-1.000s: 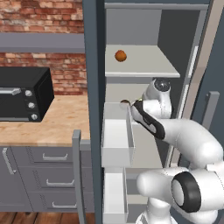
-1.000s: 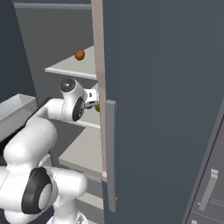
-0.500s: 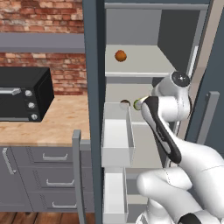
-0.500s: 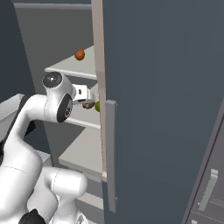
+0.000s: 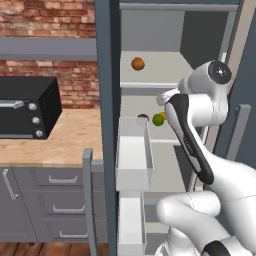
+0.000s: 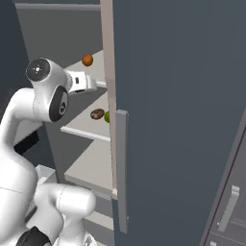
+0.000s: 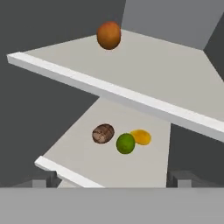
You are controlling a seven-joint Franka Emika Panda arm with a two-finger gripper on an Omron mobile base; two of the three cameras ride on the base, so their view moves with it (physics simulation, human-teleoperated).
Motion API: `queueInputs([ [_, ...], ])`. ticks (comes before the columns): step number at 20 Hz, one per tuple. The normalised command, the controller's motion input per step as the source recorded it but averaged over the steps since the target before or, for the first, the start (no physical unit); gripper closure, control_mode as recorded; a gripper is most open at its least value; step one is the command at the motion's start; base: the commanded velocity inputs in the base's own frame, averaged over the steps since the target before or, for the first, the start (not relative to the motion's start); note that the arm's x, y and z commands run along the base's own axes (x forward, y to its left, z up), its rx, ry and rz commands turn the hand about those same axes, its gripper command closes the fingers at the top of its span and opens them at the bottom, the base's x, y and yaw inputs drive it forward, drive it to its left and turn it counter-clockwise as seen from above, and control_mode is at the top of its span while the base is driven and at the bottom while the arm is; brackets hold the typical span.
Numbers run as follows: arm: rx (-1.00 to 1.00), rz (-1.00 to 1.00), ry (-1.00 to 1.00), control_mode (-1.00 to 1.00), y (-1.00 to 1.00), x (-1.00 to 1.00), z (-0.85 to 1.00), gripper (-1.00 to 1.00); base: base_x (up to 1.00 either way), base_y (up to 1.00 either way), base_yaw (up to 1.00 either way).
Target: Take the mango and lime from the highest rack and move them to the second highest rack where the mango and potato are located, to maximize freezer space. Close the freezer door after rearranging.
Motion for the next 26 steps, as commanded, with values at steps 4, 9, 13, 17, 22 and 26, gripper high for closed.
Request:
queueInputs([
  [4, 0.00, -0.01, -0.08, -1.00, 0.06, -0.01, 0.72, -1.00, 0.00, 0.00, 0.00],
  [9, -0.01, 0.00, -0.02, -1.00, 0.16, 0.20, 0.40, -1.00, 0.00, 0.00, 0.00],
  [13, 0.00, 0.00, 0.00, -1.00, 0.16, 0.44, 0.19, -1.00, 0.00, 0.00, 0.00],
  [17, -0.01, 0.00, 0.03, -1.00, 0.11, 0.51, 0.01, -1.00, 0.00, 0.00, 0.00],
  [22, -0.02, 0.00, 0.03, -1.00, 0.13, 0.57, -0.07, -1.00, 0.00, 0.00, 0.00],
  [26, 0.00, 0.00, 0.00, -1.00, 0.07, 0.56, -0.07, -1.00, 0.00, 0.00, 0.00],
])
